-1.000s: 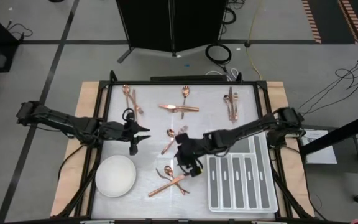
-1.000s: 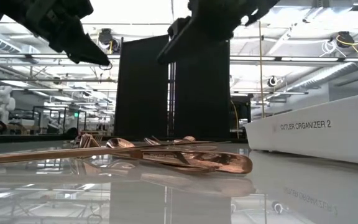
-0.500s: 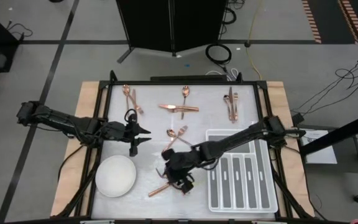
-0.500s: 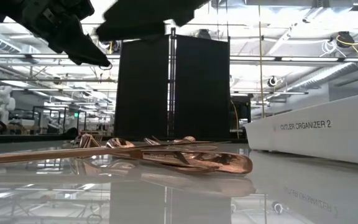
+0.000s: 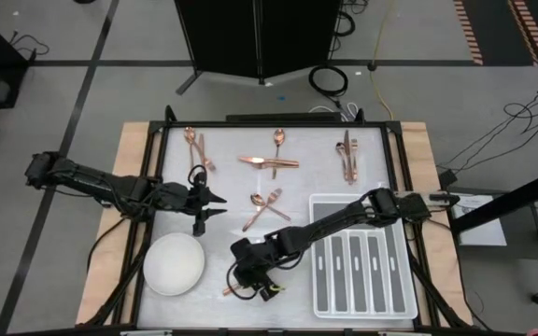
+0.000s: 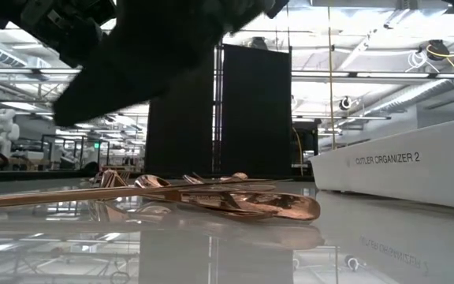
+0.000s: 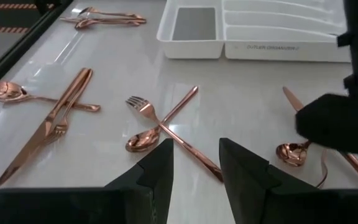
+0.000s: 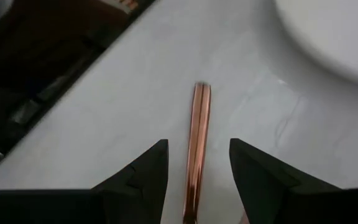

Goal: Sort silverware
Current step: Put the brown knife in the white silverware organizer

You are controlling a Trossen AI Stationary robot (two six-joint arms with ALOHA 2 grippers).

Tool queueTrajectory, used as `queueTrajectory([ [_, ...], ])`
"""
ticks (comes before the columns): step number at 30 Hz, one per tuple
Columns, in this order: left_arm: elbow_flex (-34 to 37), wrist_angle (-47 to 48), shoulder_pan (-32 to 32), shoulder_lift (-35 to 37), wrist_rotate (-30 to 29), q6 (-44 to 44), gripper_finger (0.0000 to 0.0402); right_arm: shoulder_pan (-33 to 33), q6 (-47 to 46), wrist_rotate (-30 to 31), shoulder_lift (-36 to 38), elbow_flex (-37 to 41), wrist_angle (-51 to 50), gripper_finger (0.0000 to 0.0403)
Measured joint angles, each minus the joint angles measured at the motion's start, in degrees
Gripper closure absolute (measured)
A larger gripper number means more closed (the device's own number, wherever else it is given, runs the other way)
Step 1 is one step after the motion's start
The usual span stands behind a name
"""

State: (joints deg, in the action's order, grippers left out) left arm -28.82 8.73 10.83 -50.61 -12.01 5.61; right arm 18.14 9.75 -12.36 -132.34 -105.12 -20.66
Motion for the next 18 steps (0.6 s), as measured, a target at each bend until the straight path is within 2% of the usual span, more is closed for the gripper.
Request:
queueTrajectory([
  [12,0.00,0.35,0.02,0.00,0.02,0.40,0.0272,1.32,-1.80,0.56,-3.65,-2.29,-5.30,0.0238],
  [15,-0.01,0.39,0.02,0.00,0.04,1.52,0.0272,1.49,-1.82,4.31,-4.17,-2.29,-6.32,0.0238],
  [18,-0.01,0.39,0.07,0.00,0.04,1.55,0.0272,1.48,-2.48,5.19,-4.30,-2.34,-7.70,0.0238],
])
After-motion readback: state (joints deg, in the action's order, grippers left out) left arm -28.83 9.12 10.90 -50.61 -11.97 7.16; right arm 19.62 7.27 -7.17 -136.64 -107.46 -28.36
